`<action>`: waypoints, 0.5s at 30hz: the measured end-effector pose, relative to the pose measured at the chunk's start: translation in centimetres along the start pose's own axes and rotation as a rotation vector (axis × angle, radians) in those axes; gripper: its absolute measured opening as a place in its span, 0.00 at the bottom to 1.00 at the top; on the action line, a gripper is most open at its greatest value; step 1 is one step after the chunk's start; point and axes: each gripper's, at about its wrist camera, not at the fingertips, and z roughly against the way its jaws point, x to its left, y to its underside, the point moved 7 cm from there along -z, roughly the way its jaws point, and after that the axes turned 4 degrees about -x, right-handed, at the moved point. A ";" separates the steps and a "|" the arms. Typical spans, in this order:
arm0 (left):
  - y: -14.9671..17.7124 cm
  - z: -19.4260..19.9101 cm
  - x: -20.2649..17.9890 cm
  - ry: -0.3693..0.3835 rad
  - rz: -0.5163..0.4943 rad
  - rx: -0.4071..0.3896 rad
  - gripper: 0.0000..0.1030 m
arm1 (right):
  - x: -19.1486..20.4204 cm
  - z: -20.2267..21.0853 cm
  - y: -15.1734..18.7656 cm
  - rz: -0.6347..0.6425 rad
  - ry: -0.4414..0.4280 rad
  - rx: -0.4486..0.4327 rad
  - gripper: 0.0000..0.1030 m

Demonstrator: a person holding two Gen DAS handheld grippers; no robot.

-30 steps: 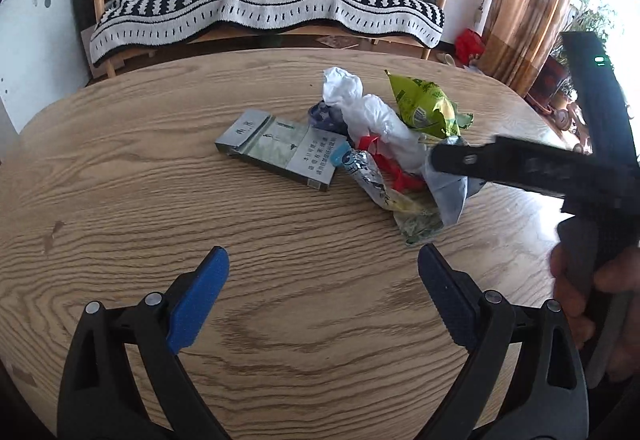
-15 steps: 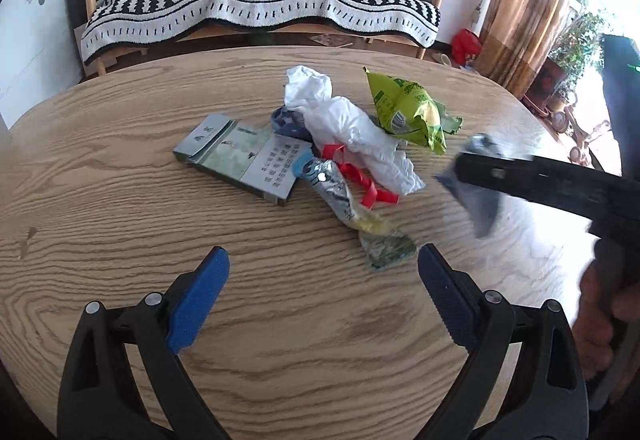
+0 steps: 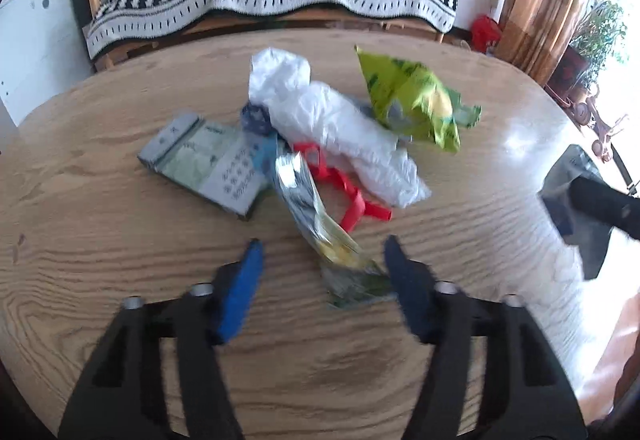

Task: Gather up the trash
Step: 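Grasp the white printed plastic bag with the right tool while the left tool grasps the foil wrapper, then carry the plastic bag and foil wrapper over the trash bin with both tools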

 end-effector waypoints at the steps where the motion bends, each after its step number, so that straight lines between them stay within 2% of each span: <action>1: 0.1 0.1 0.1 -0.012 -0.009 -0.004 0.40 | -0.2 0.2 0.0 -0.003 0.000 -0.003 0.50; 2: 0.2 0.2 0.1 -0.014 -0.018 -0.003 0.28 | -0.3 0.4 0.0 -0.006 0.000 -0.006 0.50; 7: 0.2 2.1 0.7 -0.024 -0.037 -0.034 0.27 | -1.2 1.9 -0.2 -0.017 0.000 -0.028 0.50; 15: -0.8 6.5 -1.1 0.016 -0.061 -0.113 0.27 | -3.5 5.1 0.3 -0.025 0.029 -0.063 0.50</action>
